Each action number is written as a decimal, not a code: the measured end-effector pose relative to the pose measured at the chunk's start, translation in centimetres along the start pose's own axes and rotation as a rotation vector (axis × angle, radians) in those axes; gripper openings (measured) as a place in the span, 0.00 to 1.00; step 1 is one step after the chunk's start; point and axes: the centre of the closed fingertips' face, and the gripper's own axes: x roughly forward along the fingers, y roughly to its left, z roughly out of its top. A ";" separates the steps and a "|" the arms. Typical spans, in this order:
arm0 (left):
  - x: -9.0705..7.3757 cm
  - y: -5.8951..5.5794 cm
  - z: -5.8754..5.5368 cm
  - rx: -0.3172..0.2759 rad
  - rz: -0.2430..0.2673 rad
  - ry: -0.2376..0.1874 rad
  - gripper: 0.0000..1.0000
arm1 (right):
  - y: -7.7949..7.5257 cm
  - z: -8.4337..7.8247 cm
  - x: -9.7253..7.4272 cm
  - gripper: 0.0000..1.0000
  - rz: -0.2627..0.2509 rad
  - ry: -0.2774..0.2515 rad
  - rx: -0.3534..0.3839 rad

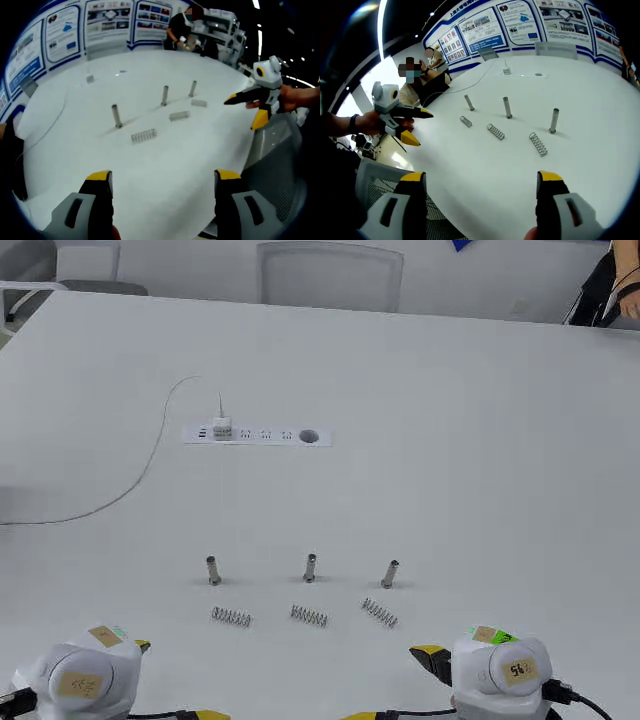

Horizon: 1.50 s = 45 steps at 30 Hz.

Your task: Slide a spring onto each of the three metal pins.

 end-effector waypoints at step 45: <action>4.0 -1.0 2.8 0.321 -0.216 0.114 0.83 | -0.4 -0.7 -0.1 0.92 0.004 0.020 0.012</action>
